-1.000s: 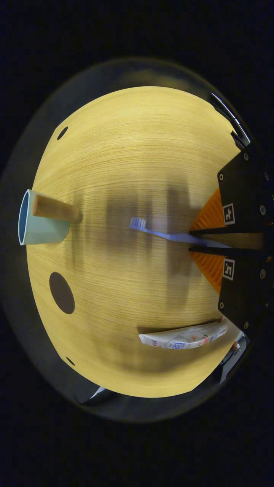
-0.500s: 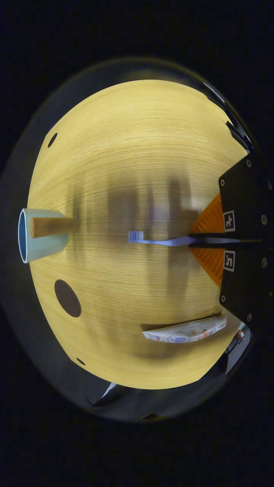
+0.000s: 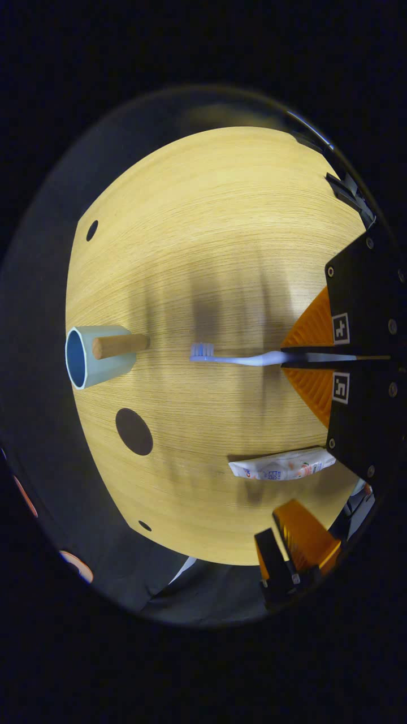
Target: Put the toothbrush and toothpaste on the desktop into the cup, then pick up the cup and place it on the coaster on the desktop.
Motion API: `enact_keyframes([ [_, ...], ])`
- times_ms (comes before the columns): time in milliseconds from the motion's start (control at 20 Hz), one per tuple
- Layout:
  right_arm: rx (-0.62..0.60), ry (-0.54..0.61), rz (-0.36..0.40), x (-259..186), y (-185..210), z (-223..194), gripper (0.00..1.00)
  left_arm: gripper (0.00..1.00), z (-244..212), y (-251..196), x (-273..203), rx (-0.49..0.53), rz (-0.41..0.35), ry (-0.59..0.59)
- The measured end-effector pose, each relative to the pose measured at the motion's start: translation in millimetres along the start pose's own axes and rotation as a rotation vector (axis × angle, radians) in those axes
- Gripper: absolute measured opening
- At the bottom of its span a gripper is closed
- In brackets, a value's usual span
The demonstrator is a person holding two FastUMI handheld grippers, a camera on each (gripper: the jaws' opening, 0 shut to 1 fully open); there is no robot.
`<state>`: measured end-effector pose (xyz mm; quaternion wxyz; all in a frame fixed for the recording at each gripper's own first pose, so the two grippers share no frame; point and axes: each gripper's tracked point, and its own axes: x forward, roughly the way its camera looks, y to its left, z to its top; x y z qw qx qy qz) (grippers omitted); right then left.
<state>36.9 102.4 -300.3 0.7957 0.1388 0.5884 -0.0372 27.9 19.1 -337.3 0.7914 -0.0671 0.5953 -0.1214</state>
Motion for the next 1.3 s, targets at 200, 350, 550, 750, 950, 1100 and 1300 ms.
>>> enact_keyframes([
  [200,0.039,-0.071,-0.014,-16.0,-2.8,13.5,0.04,0.98,-24.3,2.4,27.3,-0.026,-0.008,0.159],
  [350,0.064,-0.128,-0.027,-29.2,-6.8,24.4,0.04,0.97,-33.4,1.6,39.7,-0.049,0.0,0.251],
  [550,0.049,-0.188,-0.026,-43.8,-10.1,37.3,0.04,0.89,-36.0,-5.9,57.9,-0.06,0.001,0.308],
  [750,0.018,-0.218,0.013,-48.4,-10.5,48.5,0.04,0.69,-42.1,1.2,70.1,-0.06,0.077,0.335],
  [950,-0.038,-0.256,0.078,-54.3,-6.0,66.6,0.04,0.45,-40.1,-1.0,77.5,-0.049,0.097,0.363],
  [1100,-0.078,-0.298,0.118,-54.6,-8.3,88.9,0.04,0.38,-40.2,-4.0,73.0,-0.087,0.101,0.372],
  [1300,-0.106,-0.387,0.162,-56.5,-7.5,133.4,0.04,0.23,-42.4,-11.3,75.5,-0.094,0.1,0.347],
])
